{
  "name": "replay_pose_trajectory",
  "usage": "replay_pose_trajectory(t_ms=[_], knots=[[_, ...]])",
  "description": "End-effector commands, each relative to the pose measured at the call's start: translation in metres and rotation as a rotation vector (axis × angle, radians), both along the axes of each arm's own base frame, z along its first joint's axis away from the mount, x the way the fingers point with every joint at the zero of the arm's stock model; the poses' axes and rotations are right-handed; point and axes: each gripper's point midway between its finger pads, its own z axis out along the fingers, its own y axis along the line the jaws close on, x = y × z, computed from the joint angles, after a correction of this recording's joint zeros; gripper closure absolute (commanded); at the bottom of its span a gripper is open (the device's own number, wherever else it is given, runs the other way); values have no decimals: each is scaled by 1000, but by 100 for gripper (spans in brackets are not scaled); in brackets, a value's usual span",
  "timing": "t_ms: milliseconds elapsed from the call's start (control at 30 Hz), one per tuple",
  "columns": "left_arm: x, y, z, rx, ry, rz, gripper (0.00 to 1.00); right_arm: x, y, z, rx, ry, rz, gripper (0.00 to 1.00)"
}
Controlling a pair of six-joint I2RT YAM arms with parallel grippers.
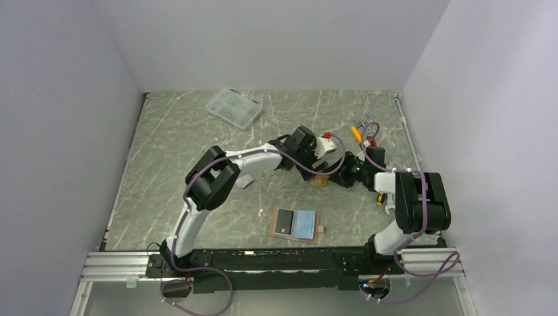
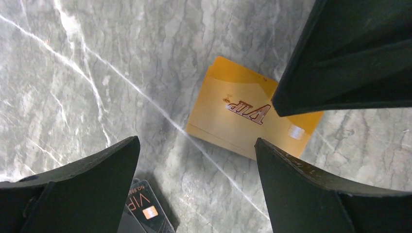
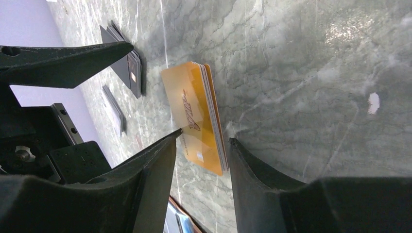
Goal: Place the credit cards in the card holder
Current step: Pick up the credit card from the center of the board.
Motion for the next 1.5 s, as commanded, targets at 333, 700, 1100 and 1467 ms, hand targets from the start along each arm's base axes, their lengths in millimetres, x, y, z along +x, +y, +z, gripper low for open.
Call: replay_pose_trajectory(t_ms=[333, 700, 1100, 1467], knots=[[-3, -25, 0, 15, -71, -61, 5, -24, -7, -29, -15, 67, -28, 62], [-7, -26, 15, -3, -59, -72, 3, -29, -12, -24, -37, 63, -55, 80], [19, -3, 35, -32, -54, -7, 1, -37, -21, -17, -90, 64, -100, 97], [22, -3, 42, -29, -69, 3, 1, -48, -17, 8, -74, -3, -83, 100]])
